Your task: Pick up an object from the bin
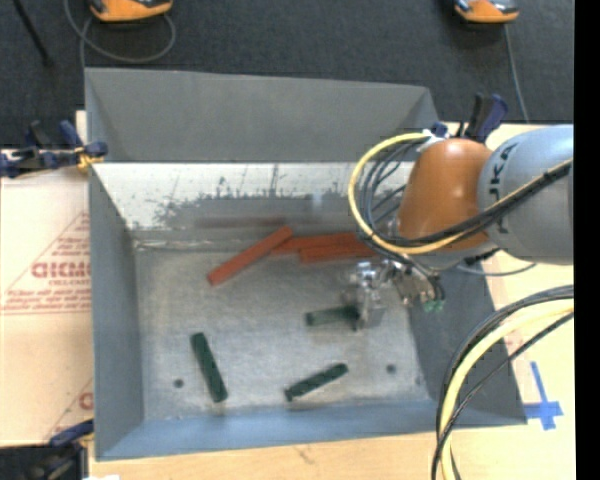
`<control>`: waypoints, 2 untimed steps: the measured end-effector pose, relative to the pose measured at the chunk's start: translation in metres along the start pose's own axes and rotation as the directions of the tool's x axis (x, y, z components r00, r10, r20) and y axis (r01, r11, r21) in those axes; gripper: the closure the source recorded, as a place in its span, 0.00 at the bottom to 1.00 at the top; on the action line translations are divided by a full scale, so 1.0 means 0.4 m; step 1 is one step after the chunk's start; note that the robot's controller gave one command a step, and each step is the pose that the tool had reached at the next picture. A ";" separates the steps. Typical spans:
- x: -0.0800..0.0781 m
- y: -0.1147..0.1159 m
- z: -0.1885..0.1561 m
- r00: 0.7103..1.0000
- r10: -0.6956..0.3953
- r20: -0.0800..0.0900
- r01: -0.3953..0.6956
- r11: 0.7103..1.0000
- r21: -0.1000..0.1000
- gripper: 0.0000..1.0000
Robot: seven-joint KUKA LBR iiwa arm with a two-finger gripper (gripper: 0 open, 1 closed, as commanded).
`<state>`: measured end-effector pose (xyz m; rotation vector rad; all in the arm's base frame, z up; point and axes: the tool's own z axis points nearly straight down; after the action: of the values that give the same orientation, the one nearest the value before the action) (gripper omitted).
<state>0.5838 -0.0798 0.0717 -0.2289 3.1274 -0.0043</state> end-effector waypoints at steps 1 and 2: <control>0.000 0.000 0.000 1.000 -0.001 0.000 0.001 1.000 0.000 1.00; 0.000 0.000 0.000 1.000 -0.001 0.000 0.001 1.000 0.000 1.00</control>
Offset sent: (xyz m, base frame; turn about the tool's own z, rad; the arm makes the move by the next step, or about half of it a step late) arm 0.0000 0.0000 0.0000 0.0000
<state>0.5838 -0.0798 0.0716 -0.2307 3.1273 -0.0046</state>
